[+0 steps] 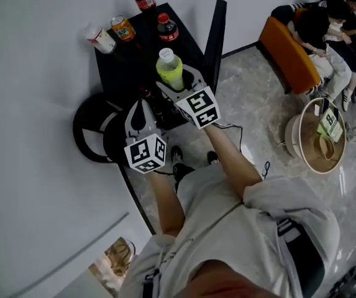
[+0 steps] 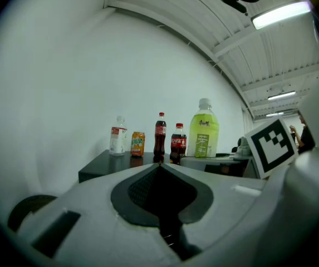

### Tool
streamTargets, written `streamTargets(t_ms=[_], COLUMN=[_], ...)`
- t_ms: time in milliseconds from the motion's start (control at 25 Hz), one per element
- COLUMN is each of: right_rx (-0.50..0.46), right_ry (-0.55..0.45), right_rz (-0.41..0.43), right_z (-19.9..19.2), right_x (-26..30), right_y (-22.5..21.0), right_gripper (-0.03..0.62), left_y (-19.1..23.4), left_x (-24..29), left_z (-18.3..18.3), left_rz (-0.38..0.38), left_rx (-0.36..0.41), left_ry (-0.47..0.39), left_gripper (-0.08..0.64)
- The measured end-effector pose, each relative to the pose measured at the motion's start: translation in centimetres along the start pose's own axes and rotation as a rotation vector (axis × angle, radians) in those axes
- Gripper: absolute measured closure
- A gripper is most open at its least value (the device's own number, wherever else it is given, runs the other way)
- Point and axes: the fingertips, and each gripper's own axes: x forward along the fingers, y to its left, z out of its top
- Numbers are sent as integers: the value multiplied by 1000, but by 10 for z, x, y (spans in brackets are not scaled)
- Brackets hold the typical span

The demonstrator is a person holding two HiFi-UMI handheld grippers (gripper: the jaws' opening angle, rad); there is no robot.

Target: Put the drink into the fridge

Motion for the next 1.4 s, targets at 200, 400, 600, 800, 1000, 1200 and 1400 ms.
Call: streamTargets(t_ms=[200, 400, 600, 800, 1000, 1200, 1400], right_rx=[40, 143, 110, 136, 100, 148, 141], right_ry=[82, 143, 240, 188, 160, 147, 156], right_rz=[42, 77, 147, 107, 74, 33, -3], right_z=[-75, -180, -256, -290, -308, -319, -338], right_x=[-32, -38, -14, 37, 85, 134, 172], right_y=[8, 31, 32, 9, -18, -43, -52], right_gripper=[310, 310, 310, 310, 310, 310, 310], left_y=[-5, 17, 30, 19, -10, -34, -58], left_x=[-38, -55, -61, -52, -41, -44, -61], left_z=[-68, -142, -206, -261, -297, -322, -351], left_rz=[100, 129, 244, 247, 222, 196, 148], left_rx=[-90, -122, -28, -54, -41, -35, -19], left_ry=[77, 134, 190, 169, 180, 195, 244], left_gripper=[551, 551, 551, 551, 551, 551, 551])
